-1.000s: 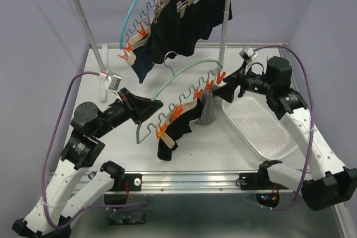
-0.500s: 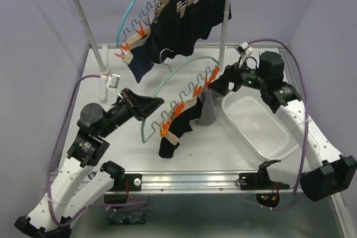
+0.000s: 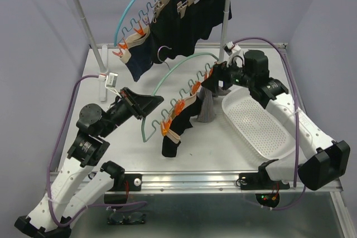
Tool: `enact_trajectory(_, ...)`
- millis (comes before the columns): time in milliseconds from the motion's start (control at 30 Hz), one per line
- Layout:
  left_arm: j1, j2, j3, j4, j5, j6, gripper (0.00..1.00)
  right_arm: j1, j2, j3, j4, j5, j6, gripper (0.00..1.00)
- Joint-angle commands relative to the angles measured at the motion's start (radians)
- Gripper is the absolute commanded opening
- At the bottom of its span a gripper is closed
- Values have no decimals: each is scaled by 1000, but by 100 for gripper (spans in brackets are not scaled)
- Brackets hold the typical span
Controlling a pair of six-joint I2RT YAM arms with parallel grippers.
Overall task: Remove the underwear clipped to the hanger
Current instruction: Remove the underwear from the hanger.
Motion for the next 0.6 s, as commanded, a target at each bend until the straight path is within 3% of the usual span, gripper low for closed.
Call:
enact_trajectory(0,-5,-19,-3,166,-1,-22,0,30,10,95,23,86,-28,81)
enact_trajectory(567,-5,-11,-19,209,10,-40,0,54,59,104,38,182,-45,72)
